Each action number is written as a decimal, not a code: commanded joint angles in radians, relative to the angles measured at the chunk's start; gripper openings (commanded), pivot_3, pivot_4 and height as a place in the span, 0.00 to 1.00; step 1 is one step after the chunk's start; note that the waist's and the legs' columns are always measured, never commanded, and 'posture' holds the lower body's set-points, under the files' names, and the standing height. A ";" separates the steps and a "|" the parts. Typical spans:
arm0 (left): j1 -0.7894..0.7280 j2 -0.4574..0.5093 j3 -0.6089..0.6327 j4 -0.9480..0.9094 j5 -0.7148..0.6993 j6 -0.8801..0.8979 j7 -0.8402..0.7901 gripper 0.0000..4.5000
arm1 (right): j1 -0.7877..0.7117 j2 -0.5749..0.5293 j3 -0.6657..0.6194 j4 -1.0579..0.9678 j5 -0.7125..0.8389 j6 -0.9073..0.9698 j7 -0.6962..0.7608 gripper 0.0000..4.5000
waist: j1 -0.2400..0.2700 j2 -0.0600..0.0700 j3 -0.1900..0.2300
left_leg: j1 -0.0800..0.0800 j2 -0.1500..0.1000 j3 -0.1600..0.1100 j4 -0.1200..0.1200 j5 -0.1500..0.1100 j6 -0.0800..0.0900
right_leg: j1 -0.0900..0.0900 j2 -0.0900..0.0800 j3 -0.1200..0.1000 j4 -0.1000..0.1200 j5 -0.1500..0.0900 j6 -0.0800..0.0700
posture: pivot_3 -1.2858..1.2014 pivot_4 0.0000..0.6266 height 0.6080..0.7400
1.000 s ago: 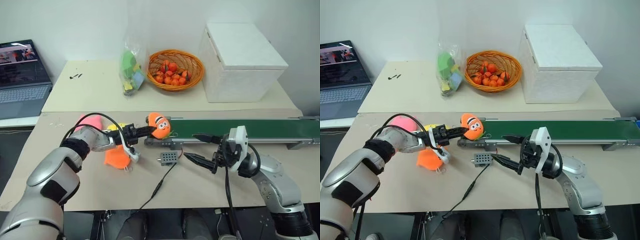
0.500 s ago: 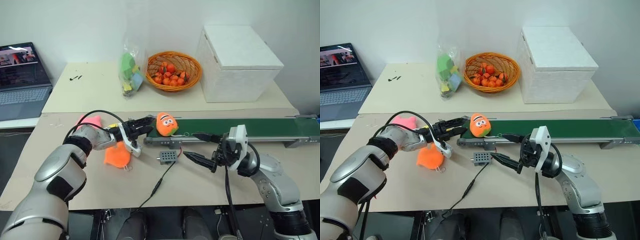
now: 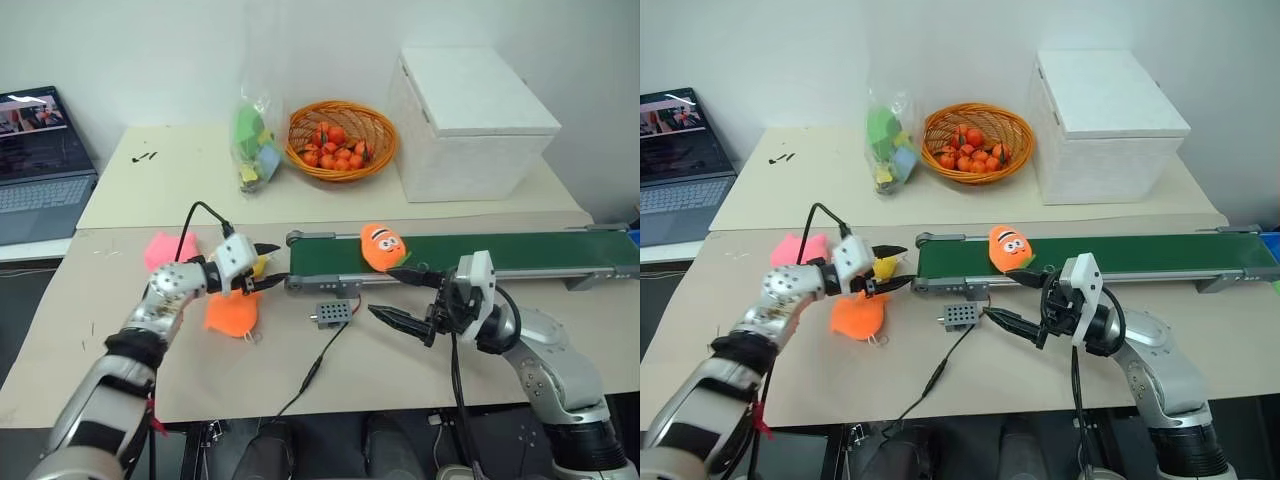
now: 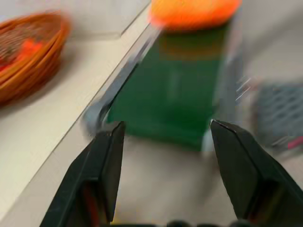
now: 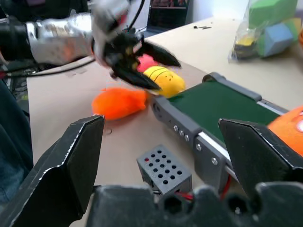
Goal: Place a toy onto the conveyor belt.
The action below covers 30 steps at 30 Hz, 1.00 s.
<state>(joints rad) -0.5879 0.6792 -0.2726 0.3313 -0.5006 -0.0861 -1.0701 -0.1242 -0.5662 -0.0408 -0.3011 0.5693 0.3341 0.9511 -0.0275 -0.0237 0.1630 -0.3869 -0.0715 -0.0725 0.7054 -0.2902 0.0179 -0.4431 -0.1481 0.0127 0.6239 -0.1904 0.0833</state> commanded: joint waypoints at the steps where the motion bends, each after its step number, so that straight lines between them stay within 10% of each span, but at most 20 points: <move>1: 0.022 0.010 0.059 -0.171 -0.070 0.158 -0.051 0.67 | -0.003 -0.008 -0.011 -0.019 0.002 -0.002 -0.001 1.00 | 0.003 0.001 0.000 | 0.005 0.000 0.000 0.000 -0.002 0.003 | 0.004 0.000 0.000 0.000 0.000 0.000 | 0.52 0.24 1.00; 6: 0.022 -0.019 0.097 -0.206 -0.037 0.215 -0.063 0.67 | -0.002 -0.006 -0.011 -0.018 0.000 -0.001 -0.008 1.00 | 0.005 0.001 0.000 | 0.024 0.001 0.001 -0.007 -0.002 0.004 | 0.022 0.002 0.001 -0.011 0.000 -0.001 | 0.52 0.24 1.00; 30: 0.000 -0.097 0.171 -0.196 0.032 0.278 -0.093 0.67 | -0.003 -0.005 -0.013 -0.012 0.000 -0.005 -0.009 1.00 | 0.012 0.001 0.000 | 0.022 0.001 0.001 -0.008 -0.002 0.003 | 0.020 0.002 0.001 -0.013 0.001 -0.002 | 0.52 0.24 1.00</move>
<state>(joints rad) -0.5654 0.5830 -0.1331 0.1560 -0.4718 0.1869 -1.1597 -0.1229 -0.5669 -0.0408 -0.3008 0.5639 0.3351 0.9391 -0.0155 -0.0231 0.1629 -0.3647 -0.0704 -0.0711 0.6975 -0.2921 0.0210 -0.4233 -0.1465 0.0136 0.6107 -0.1898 0.0814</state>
